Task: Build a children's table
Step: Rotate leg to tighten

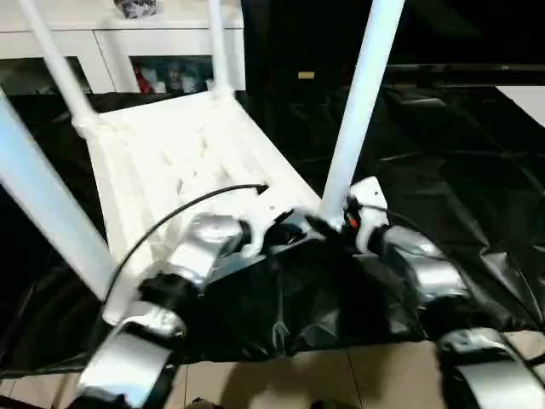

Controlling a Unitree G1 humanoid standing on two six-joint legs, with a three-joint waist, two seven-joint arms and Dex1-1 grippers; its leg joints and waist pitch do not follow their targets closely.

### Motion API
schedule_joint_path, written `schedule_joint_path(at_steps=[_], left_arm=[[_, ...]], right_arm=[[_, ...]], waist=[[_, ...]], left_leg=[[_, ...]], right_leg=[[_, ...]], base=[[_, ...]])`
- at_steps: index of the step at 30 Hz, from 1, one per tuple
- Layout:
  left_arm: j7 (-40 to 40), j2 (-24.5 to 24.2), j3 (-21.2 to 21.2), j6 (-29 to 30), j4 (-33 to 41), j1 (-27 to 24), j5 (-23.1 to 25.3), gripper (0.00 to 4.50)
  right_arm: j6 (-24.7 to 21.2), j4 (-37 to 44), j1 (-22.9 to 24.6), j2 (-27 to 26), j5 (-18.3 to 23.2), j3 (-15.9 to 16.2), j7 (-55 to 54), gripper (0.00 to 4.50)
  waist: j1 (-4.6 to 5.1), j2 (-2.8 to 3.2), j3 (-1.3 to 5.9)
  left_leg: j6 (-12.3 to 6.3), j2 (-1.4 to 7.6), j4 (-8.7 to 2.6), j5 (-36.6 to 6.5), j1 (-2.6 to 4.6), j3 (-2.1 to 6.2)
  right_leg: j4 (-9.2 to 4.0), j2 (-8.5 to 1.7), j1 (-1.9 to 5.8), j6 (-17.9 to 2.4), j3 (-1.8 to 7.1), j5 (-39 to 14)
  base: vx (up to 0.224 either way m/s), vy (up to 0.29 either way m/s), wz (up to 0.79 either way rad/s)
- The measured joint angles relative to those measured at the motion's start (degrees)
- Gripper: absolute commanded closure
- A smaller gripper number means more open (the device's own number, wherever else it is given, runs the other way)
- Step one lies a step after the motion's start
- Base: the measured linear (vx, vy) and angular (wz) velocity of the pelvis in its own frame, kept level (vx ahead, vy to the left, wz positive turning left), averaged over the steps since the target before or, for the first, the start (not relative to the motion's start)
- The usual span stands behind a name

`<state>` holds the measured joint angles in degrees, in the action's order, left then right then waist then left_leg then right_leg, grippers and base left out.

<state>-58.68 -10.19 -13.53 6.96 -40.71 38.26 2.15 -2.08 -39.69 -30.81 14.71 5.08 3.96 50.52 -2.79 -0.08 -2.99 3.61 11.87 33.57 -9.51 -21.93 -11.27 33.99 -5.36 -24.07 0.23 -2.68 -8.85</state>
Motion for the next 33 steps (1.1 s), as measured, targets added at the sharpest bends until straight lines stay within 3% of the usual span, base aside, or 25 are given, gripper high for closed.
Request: schedule_joint_path(at_steps=[9,25,33], left_arm=[[-12.8,-4.2,-1.7,0.0,3.5,-2.3,-2.5,4.50],[-19.8,-6.0,-3.1,1.8,5.3,-3.0,-3.5,4.50],[-20.0,-6.4,-3.1,2.3,6.7,-3.7,-3.8,4.50]], right_arm=[[-2.3,8.0,3.6,5.8,3.2,4.3,17.6,0.63],[-7.4,13.3,5.5,8.5,4.3,6.1,23.9,1.91],[-7.3,15.0,6.0,8.7,4.2,6.4,24.1,2.14]], waist=[[-2.48,0.03,-0.02],[-3.52,0.03,-0.02],[-3.52,0.03,-0.02]], left_leg=[[0.00,0.01,0.05,0.0,-0.02,-0.09],[0.00,0.01,0.06,0.0,-0.04,-0.08],[0.00,0.01,0.06,0.0,-0.01,-0.08]], right_leg=[[-0.01,-0.04,0.05,0.0,0.03,0.0],[0.00,-0.05,0.05,0.0,0.03,0.0],[0.00,-0.05,0.07,0.1,0.04,0.0]], base=[[0.000,0.000,0.00],[0.000,0.000,0.00],[0.000,0.000,0.00]])
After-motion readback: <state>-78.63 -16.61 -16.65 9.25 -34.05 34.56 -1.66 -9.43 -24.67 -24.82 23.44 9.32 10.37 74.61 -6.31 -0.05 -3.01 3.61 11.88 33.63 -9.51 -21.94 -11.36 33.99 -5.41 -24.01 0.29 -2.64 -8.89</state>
